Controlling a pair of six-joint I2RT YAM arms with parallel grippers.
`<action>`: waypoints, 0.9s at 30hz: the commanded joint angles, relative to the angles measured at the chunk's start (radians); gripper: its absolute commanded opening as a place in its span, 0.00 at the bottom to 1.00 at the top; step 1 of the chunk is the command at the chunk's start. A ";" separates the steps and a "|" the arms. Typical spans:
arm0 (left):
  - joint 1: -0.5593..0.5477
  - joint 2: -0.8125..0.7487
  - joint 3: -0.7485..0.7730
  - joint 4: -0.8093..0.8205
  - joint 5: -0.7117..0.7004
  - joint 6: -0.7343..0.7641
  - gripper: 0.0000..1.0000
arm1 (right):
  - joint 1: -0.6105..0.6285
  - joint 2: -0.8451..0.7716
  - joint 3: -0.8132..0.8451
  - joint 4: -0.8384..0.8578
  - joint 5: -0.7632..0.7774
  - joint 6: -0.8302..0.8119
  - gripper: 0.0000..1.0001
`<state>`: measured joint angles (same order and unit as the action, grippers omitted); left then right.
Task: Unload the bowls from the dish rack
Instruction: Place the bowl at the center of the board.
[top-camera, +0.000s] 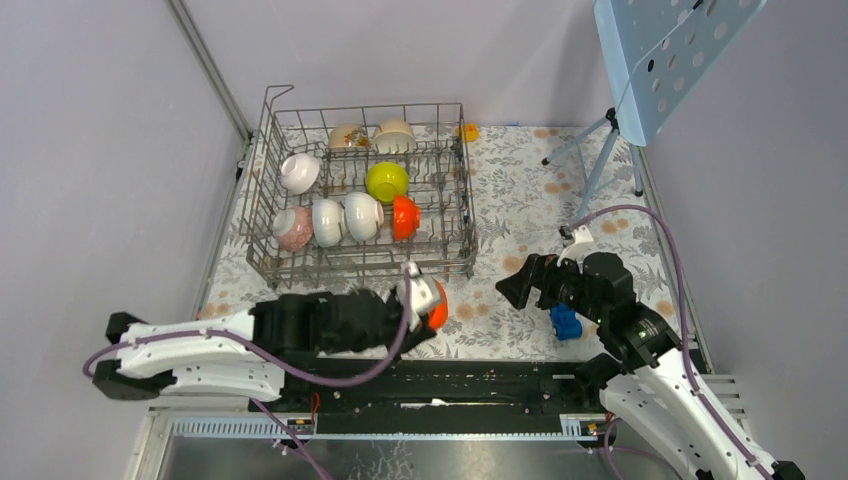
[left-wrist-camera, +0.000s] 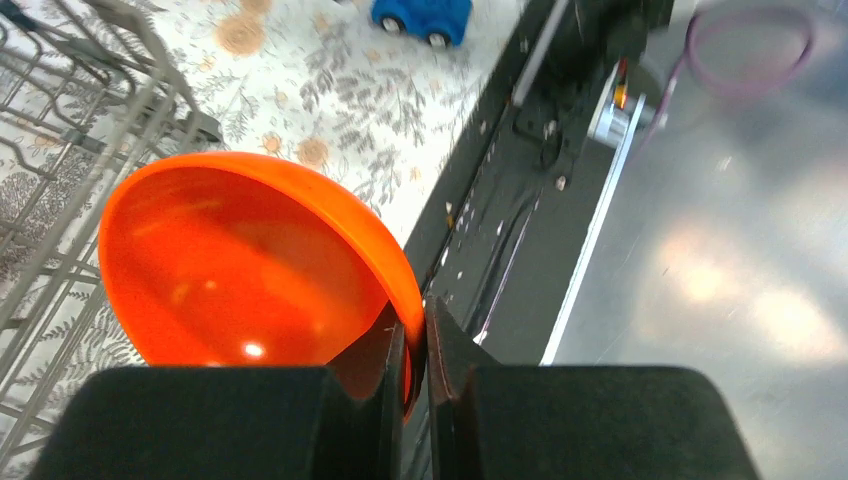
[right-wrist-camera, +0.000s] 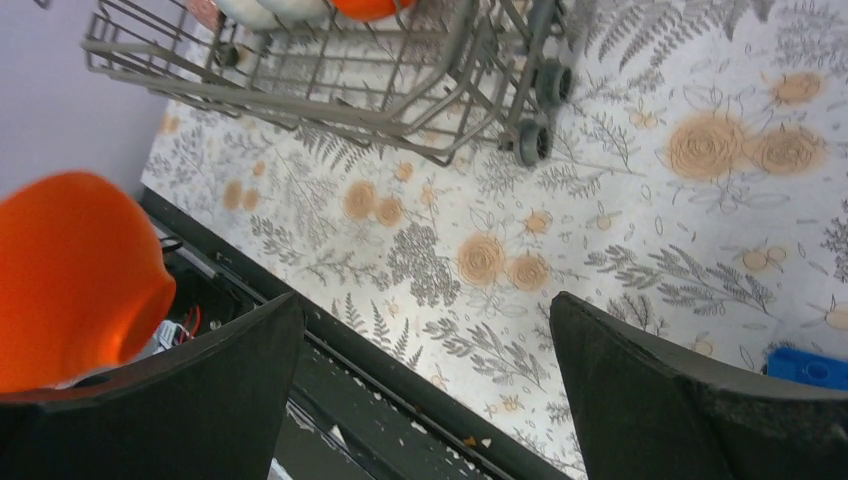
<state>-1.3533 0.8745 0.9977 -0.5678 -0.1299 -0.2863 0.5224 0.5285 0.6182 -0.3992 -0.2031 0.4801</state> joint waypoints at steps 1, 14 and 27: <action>-0.198 0.045 -0.018 -0.001 -0.294 0.098 0.00 | -0.004 0.021 0.041 -0.042 -0.025 -0.034 0.99; -0.354 0.011 -0.277 0.178 -0.371 0.301 0.00 | 0.012 0.195 0.175 -0.102 -0.211 -0.032 0.87; -0.355 0.016 -0.327 0.233 -0.282 0.310 0.00 | 0.515 0.406 0.269 -0.050 0.432 0.115 0.85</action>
<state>-1.7035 0.8562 0.6613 -0.4210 -0.4393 0.0074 0.9524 0.9131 0.8818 -0.5179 -0.0093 0.5056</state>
